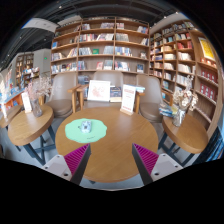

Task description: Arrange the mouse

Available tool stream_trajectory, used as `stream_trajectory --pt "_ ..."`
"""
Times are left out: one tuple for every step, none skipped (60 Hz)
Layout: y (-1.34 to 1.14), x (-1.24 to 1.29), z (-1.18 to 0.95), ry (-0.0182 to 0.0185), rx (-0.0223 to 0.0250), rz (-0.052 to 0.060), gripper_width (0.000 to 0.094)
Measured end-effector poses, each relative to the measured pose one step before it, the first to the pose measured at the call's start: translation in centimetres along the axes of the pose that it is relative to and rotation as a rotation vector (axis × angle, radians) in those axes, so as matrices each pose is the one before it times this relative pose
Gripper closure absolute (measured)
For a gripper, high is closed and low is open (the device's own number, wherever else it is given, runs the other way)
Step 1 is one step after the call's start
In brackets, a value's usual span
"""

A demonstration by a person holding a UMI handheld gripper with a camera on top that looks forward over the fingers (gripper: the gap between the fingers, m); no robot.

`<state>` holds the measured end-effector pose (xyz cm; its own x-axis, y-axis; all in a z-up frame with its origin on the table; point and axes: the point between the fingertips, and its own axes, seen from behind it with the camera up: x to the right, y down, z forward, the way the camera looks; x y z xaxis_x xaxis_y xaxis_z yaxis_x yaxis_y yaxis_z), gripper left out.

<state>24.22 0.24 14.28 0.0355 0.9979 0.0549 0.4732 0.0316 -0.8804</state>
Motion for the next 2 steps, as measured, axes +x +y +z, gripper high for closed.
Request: stream_trajectory --pt "0.033 0.286 -0.026 0.00517 0.00028 0.0026 0.0078" --pt "0.074 0.257 -0.020 0.00424 0.00033 0.0020 0.0080"
